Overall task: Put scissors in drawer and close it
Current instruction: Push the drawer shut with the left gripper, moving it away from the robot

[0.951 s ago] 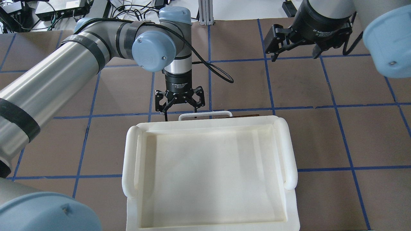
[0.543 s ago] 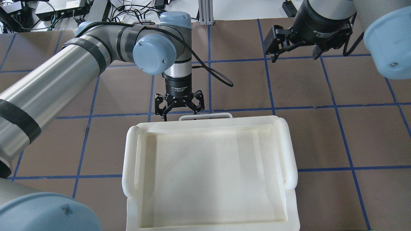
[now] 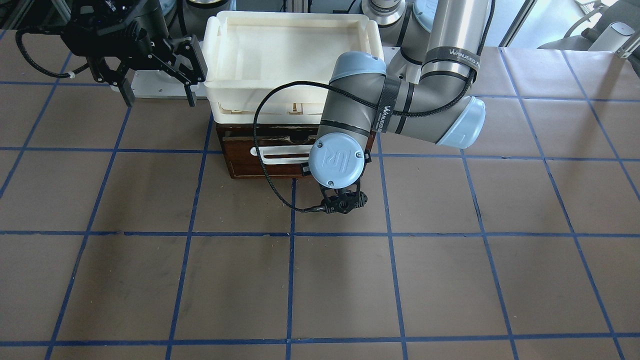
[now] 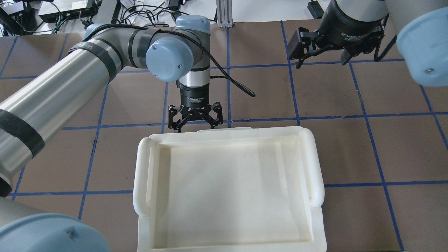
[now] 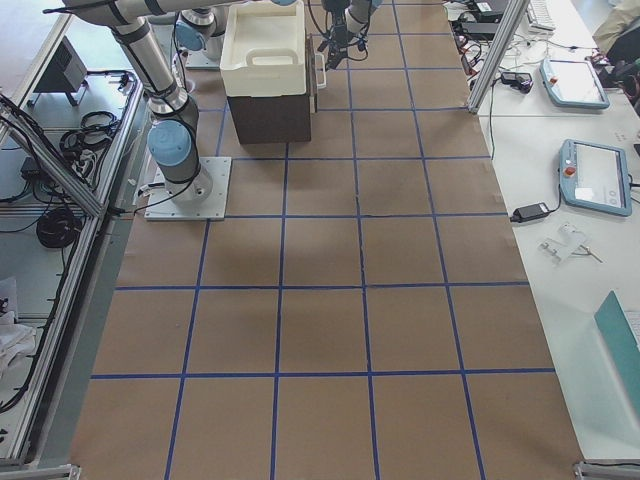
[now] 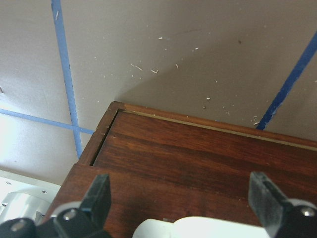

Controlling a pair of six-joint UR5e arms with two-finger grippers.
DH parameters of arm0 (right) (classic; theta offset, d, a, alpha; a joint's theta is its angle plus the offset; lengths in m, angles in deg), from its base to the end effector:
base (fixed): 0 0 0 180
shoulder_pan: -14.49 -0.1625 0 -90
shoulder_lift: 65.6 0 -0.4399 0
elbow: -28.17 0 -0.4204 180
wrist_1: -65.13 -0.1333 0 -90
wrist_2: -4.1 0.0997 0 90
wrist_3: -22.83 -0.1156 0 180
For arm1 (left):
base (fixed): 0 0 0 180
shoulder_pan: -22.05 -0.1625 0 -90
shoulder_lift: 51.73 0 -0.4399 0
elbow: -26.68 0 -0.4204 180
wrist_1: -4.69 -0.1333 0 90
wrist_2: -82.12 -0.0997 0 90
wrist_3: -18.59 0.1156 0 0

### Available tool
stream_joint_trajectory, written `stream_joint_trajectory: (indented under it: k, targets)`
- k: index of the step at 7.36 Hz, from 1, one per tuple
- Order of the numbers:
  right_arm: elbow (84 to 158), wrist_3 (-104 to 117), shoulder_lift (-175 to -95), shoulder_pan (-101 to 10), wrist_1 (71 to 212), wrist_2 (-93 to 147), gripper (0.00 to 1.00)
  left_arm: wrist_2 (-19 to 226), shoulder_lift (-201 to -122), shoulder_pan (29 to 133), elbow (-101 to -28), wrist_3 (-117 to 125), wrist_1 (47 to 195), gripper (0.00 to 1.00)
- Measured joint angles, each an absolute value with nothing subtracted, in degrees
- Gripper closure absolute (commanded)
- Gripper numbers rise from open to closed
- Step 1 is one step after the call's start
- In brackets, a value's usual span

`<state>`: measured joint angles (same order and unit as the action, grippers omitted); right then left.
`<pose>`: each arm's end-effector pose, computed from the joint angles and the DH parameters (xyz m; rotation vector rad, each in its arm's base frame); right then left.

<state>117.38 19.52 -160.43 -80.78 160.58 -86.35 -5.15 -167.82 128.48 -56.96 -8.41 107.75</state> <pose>0.1779 -0.4871 0.5477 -0.0522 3.1199 -0.3024 -0.3058 -0.5463 0.2646 -0.2837 2.8492 0.8079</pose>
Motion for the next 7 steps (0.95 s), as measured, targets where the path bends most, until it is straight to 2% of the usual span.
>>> stream_joint_trajectory:
  k: [7]
  targets:
    - [117.4,19.5,-160.4,-80.8,160.6,-86.3,0.00,-5.1,-167.6,128.7,-57.5,-8.4,108.4,0.00]
